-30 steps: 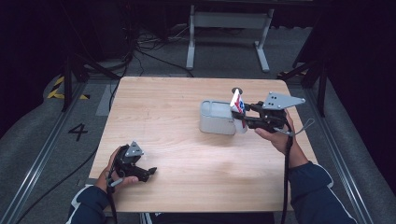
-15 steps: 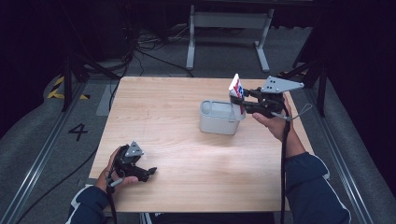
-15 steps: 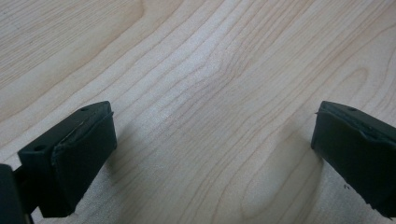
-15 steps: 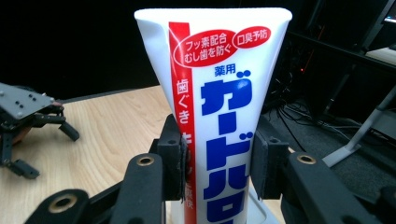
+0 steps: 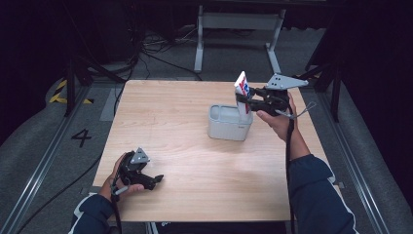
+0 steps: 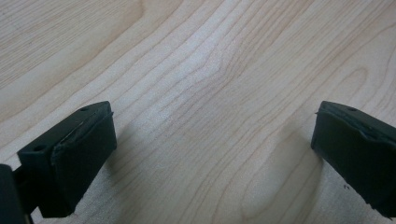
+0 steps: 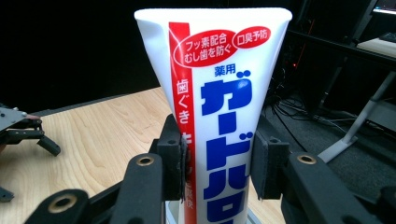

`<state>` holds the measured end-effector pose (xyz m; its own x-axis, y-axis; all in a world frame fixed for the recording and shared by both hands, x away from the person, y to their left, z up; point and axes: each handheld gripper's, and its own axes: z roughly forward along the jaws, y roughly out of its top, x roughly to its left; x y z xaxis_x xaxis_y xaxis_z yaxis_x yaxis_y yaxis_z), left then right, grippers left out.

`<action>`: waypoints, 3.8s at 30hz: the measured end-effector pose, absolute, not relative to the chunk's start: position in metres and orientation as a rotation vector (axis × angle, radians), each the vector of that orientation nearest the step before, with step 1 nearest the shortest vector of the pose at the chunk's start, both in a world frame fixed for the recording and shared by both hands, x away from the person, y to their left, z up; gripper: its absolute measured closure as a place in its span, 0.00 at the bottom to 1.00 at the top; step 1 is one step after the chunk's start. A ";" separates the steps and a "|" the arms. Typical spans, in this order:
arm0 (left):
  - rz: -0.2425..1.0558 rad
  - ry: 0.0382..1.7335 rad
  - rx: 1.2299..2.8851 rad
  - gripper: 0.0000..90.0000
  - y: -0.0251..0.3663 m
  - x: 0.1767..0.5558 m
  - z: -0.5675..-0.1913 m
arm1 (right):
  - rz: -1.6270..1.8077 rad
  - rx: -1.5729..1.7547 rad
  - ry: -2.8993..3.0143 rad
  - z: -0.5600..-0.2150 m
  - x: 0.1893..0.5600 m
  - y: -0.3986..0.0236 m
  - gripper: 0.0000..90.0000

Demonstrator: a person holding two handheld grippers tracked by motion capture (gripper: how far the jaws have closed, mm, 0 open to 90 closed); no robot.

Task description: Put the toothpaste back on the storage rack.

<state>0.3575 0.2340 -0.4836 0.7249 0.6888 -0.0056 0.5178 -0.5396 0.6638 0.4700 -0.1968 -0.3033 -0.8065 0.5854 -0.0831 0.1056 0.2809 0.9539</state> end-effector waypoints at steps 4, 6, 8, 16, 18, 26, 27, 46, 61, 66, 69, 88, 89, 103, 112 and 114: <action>0.338 0.909 2.269 0.00 0.234 0.358 -0.484 | 1.553 0.616 2.135 -0.306 0.473 -0.193 0.70; 0.338 0.908 2.270 0.00 0.234 0.358 -0.484 | 1.562 0.620 2.135 -0.308 0.476 -0.190 0.70; 0.333 0.908 2.275 0.00 0.234 0.358 -0.483 | 1.561 0.624 2.136 -0.310 0.478 -0.186 0.70; 0.334 0.911 2.274 0.01 0.234 0.357 -0.483 | 1.578 0.626 2.132 -0.321 0.483 -0.175 0.70; 0.334 0.911 2.271 0.01 0.234 0.357 -0.483 | 1.570 0.632 2.138 -0.322 0.484 -0.174 0.70; 0.333 0.912 2.272 0.01 0.234 0.357 -0.483 | 1.556 0.679 2.147 -0.331 0.493 -0.173 0.70; 0.333 0.912 2.272 0.01 0.234 0.357 -0.483 | 1.549 0.677 2.150 -0.332 0.493 -0.172 0.70; 0.337 0.911 2.266 0.00 0.234 0.357 -0.484 | 1.507 0.706 2.172 -0.348 0.501 -0.171 0.69; 0.337 0.911 2.266 0.00 0.234 0.357 -0.484 | 1.419 0.727 2.236 -0.366 0.498 -0.176 0.67; 0.338 0.910 2.268 0.00 0.234 0.357 -0.484 | 1.373 0.725 2.264 -0.370 0.496 -0.177 0.66; 0.338 0.909 2.269 0.00 0.234 0.358 -0.484 | 1.358 0.723 2.283 -0.372 0.495 -0.177 0.66; 0.338 0.909 2.269 0.00 0.234 0.358 -0.484 | 1.315 0.776 2.331 -0.384 0.493 -0.185 0.65; 0.338 0.909 2.269 0.00 0.234 0.357 -0.484 | 1.303 0.771 2.335 -0.384 0.493 -0.185 0.65; 0.339 0.909 2.268 0.00 0.234 0.357 -0.484 | 1.298 0.803 2.335 -0.391 0.492 -0.186 0.64; 0.338 0.909 2.269 0.00 0.234 0.358 -0.484 | 1.283 0.805 2.331 -0.390 0.490 -0.190 0.60; 0.338 0.909 2.269 0.00 0.234 0.358 -0.484 | 1.284 0.801 2.331 -0.389 0.488 -0.191 0.60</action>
<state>0.3575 0.2340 -0.4836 0.7248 0.6889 -0.0060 0.5180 -0.5392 0.6640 0.4879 -0.1912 -0.3887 -0.7744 0.6315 -0.0393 0.3043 0.4262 0.8519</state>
